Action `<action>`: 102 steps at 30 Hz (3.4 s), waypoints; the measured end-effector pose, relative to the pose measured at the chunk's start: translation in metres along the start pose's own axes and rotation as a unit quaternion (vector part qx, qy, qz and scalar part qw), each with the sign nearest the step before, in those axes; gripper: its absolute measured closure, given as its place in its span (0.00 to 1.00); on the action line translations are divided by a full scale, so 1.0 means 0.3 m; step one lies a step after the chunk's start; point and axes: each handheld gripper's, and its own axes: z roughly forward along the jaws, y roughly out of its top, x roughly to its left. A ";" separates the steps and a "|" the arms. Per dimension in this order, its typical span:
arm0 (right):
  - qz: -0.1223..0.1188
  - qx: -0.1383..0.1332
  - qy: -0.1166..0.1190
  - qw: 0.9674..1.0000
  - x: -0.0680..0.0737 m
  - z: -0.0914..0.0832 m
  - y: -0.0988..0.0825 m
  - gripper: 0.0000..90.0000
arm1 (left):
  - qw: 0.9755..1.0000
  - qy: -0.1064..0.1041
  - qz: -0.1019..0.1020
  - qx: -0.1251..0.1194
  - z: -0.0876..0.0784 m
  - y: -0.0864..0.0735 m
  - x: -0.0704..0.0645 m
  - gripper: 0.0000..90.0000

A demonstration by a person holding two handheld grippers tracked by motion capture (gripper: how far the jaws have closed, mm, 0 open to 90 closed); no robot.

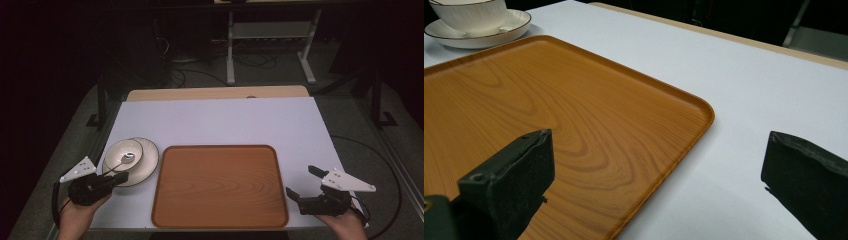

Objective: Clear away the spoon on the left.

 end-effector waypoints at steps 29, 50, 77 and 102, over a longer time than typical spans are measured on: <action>-0.001 0.000 0.000 1.000 -0.001 0.001 0.000 0.00 | 0.999 0.047 -0.021 -0.002 -0.053 -0.027 0.095 1.00; 0.001 -0.001 -0.003 1.000 -0.003 0.004 0.001 0.00 | 0.994 0.097 -0.039 -0.011 -0.065 -0.027 0.164 1.00; 0.001 -0.003 -0.005 1.000 -0.005 0.001 0.000 0.00 | 0.988 0.140 -0.056 -0.021 -0.033 0.014 0.269 1.00; 0.001 -0.001 -0.006 1.000 -0.004 0.001 -0.002 0.00 | 0.986 0.161 -0.046 -0.012 0.069 0.095 0.339 1.00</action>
